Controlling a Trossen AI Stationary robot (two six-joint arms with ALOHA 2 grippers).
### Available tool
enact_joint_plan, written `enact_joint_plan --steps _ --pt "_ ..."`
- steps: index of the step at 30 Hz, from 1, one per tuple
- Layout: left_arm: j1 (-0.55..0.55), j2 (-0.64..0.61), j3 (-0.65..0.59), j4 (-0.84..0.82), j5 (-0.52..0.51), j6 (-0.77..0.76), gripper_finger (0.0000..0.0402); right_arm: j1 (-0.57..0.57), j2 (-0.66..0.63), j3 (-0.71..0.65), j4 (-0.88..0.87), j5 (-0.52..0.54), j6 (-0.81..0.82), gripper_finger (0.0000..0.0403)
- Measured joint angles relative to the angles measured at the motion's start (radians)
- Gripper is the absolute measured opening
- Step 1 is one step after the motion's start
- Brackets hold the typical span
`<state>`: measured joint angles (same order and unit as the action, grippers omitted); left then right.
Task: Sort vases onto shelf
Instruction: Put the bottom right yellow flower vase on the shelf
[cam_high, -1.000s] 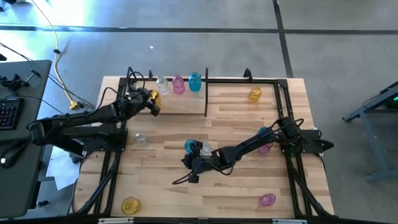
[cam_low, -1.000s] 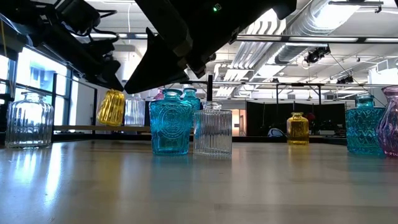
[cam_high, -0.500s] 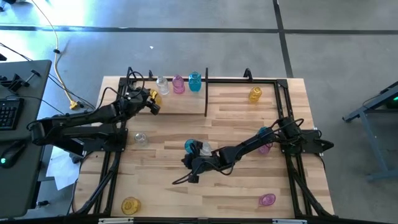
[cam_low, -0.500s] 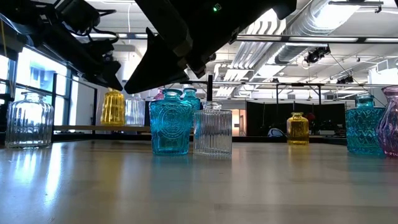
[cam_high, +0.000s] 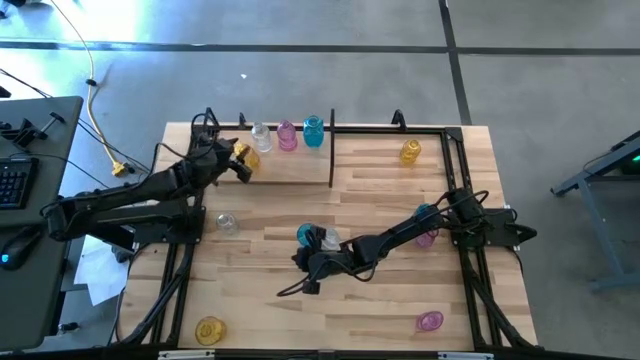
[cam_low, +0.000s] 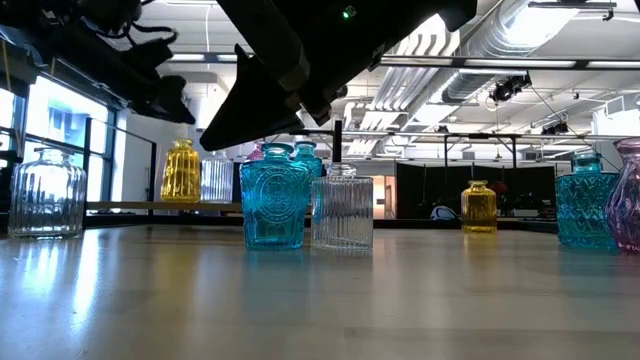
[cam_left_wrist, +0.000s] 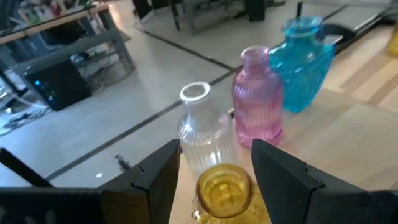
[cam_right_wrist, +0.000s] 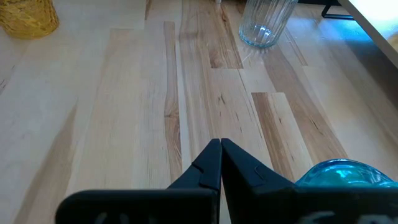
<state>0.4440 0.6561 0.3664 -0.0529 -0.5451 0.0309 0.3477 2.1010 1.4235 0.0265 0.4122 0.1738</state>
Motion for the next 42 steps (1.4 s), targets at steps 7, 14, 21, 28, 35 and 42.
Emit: enact_joint_plan --steps 7,14,21,28,35,42 --pt "-0.089 -0.053 0.001 -0.062 0.269 0.023 0.0150 0.000 0.000 0.000 -0.007 0.000 0.000 0.0000" --pt "-0.191 0.022 0.001 -0.149 0.169 -0.056 0.0052 0.002 0.000 0.000 -0.011 0.000 0.000 0.0000" --pt "-0.159 0.169 0.001 -0.093 0.074 -0.109 0.0007 0.002 0.000 0.000 -0.011 0.000 0.000 0.0000" --pt "-0.104 0.300 0.000 0.013 0.040 -0.109 0.0001 0.002 0.000 0.000 -0.011 0.000 0.000 0.0000" --pt "-0.052 0.334 0.000 -0.004 -0.017 -0.108 0.0000 0.002 0.000 0.000 -0.015 0.000 0.000 0.0000" --pt "-0.003 0.334 0.000 -0.004 -0.019 -0.081 0.0000 0.002 0.000 0.000 -0.016 0.000 0.000 0.0000"
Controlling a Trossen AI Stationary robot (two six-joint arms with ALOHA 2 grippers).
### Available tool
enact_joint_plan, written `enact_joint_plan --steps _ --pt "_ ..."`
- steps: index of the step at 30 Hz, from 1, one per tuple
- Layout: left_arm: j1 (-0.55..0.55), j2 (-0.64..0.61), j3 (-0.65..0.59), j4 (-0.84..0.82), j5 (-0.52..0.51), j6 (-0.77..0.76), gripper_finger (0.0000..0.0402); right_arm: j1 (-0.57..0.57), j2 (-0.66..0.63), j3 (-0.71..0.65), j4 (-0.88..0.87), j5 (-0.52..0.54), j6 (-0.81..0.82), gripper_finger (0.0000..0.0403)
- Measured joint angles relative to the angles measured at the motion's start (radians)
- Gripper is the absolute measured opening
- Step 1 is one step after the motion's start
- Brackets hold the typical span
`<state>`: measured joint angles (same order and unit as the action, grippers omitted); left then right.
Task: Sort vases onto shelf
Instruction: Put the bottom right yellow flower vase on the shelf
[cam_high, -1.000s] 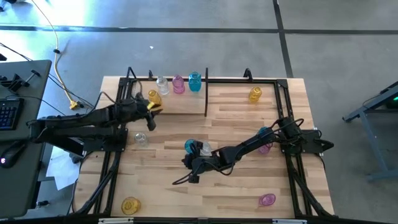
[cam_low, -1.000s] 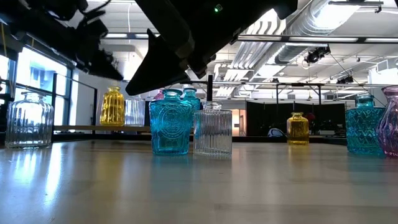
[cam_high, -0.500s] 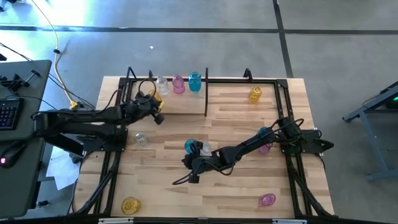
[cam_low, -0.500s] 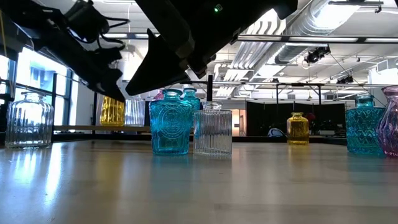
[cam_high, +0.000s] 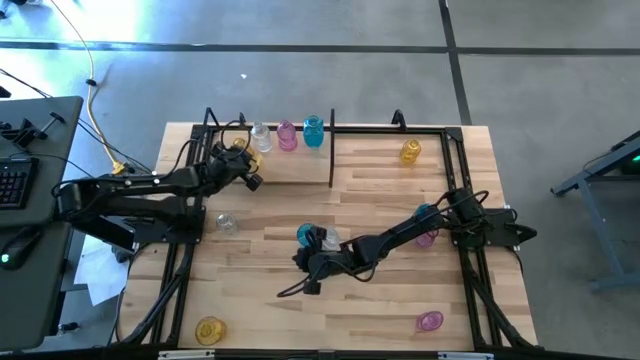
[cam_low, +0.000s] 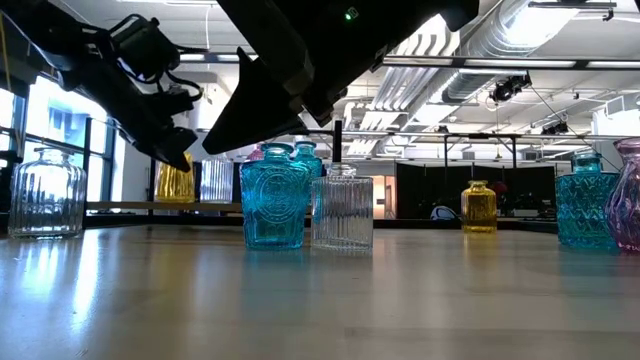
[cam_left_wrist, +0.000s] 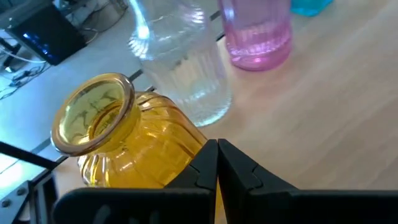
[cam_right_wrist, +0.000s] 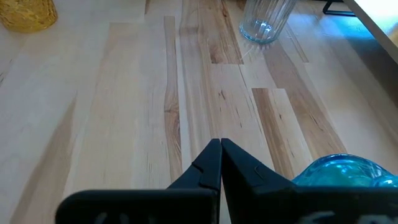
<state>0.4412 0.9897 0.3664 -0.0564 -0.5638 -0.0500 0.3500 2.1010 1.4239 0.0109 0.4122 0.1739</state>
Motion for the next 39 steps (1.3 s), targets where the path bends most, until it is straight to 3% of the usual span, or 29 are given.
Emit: enact_joint_plan --steps 10,14,39 --pt "-0.048 -0.007 0.000 -0.117 -0.001 -0.072 0.0000 0.000 0.000 0.000 -0.008 0.000 0.000 0.0000" --pt "-0.046 -0.006 0.000 -0.143 -0.062 -0.094 0.0000 0.000 0.000 0.000 -0.007 0.000 0.000 0.0000" --pt "0.187 0.013 -0.001 -0.038 -0.028 -0.017 0.0000 0.000 0.000 0.000 -0.012 0.000 0.000 0.0000"
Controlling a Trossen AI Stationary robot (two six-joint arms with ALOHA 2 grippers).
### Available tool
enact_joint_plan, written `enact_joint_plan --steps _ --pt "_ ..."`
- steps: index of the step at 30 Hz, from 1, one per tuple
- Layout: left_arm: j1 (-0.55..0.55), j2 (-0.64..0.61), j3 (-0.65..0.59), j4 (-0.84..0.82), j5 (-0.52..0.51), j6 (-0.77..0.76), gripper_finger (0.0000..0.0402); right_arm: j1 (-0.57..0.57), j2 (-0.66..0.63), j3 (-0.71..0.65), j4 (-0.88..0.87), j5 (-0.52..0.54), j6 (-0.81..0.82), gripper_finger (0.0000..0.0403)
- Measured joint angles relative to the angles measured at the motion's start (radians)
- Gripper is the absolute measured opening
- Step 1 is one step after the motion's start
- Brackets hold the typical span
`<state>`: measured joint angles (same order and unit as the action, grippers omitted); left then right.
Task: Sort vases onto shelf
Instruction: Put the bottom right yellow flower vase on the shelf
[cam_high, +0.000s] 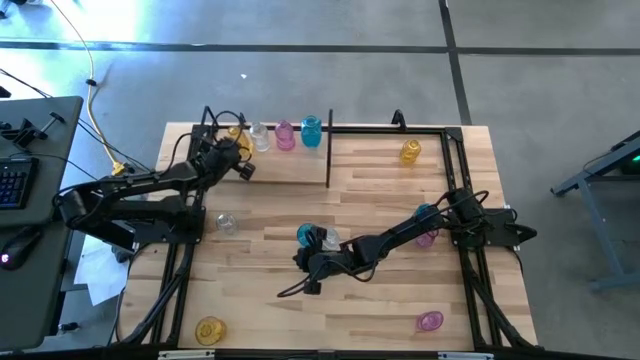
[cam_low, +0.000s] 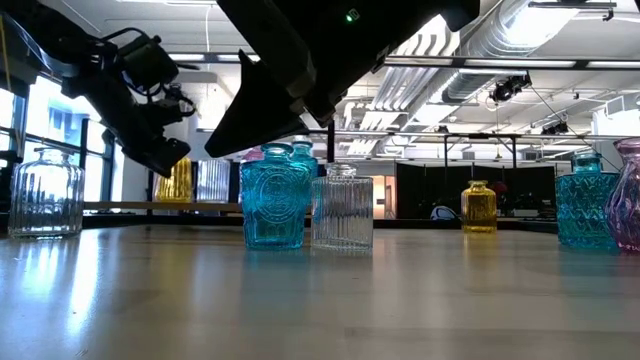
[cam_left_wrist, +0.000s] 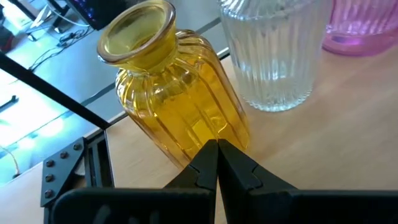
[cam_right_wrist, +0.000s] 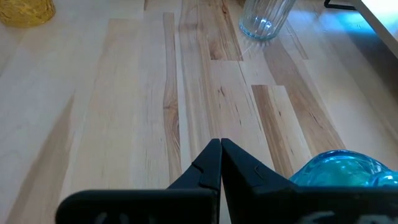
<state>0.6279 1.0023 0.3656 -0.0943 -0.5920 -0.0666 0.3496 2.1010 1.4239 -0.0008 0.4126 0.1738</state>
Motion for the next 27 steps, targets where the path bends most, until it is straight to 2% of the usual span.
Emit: enact_joint_plan --steps 6,10,14,27 --pt "0.000 -0.003 0.000 0.001 0.017 -0.007 0.0000 0.000 0.000 0.000 -0.002 0.000 0.000 0.0000" --pt "-0.034 -0.008 0.000 0.004 0.059 -0.022 0.0000 0.000 0.000 0.000 -0.002 0.000 0.000 0.0000" --pt "-0.076 -0.008 0.003 0.005 0.058 -0.030 0.0000 0.000 0.000 0.000 -0.002 0.000 0.000 0.0000" --pt "-0.113 0.019 0.272 -0.447 0.048 -0.005 0.0000 0.000 0.000 0.000 -0.002 0.000 0.000 0.0000"
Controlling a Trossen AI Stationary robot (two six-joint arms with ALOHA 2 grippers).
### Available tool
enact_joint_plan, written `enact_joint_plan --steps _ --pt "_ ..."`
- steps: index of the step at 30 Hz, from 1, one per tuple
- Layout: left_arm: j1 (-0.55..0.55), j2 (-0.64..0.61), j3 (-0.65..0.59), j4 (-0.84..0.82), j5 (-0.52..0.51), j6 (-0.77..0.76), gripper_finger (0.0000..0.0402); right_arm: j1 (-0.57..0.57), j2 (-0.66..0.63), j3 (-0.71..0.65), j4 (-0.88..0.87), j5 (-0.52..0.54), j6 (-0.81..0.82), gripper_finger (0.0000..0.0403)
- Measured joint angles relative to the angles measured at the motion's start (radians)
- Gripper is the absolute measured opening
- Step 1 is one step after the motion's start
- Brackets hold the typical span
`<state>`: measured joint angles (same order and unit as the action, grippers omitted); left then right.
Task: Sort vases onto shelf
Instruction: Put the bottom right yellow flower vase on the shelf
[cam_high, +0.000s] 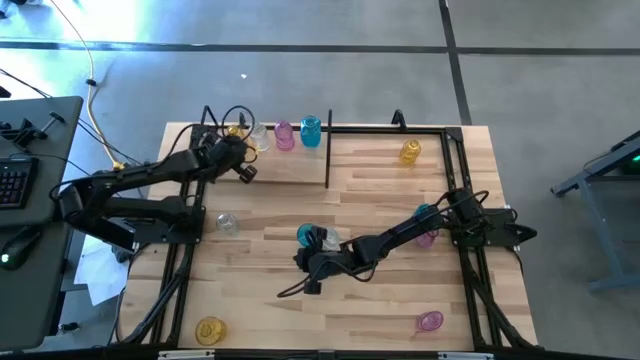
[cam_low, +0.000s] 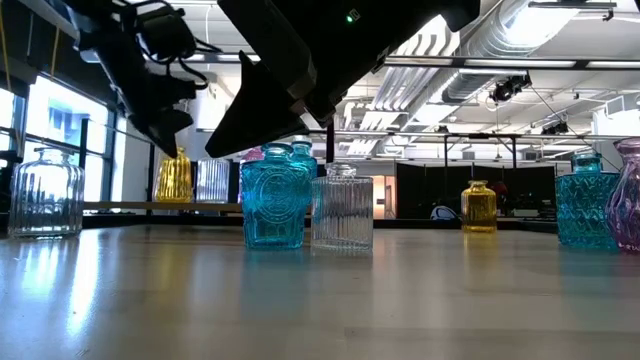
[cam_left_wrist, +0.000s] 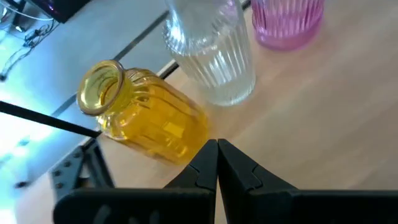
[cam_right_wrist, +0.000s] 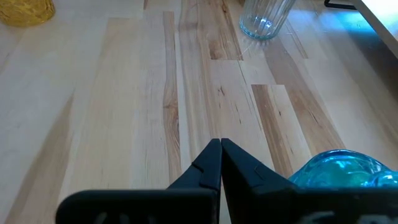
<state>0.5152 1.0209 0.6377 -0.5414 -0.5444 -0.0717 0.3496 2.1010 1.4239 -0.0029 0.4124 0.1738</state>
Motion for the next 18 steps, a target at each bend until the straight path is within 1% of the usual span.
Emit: enact_joint_plan --steps 4,10,13,18 --pt "0.000 0.056 0.064 -0.087 0.010 0.102 0.0000 0.000 0.000 0.000 0.000 0.000 0.000 0.0000" --pt "0.001 0.157 0.113 -0.120 0.010 0.340 0.0000 0.000 0.000 0.000 -0.001 0.000 0.000 0.0000" --pt "0.011 0.198 0.124 -0.119 0.011 0.391 0.0000 0.000 0.000 0.000 -0.005 0.000 0.000 0.0000" --pt "0.053 0.248 0.132 -0.107 0.009 0.407 0.0000 0.000 0.000 0.000 -0.009 0.000 0.000 0.0000"
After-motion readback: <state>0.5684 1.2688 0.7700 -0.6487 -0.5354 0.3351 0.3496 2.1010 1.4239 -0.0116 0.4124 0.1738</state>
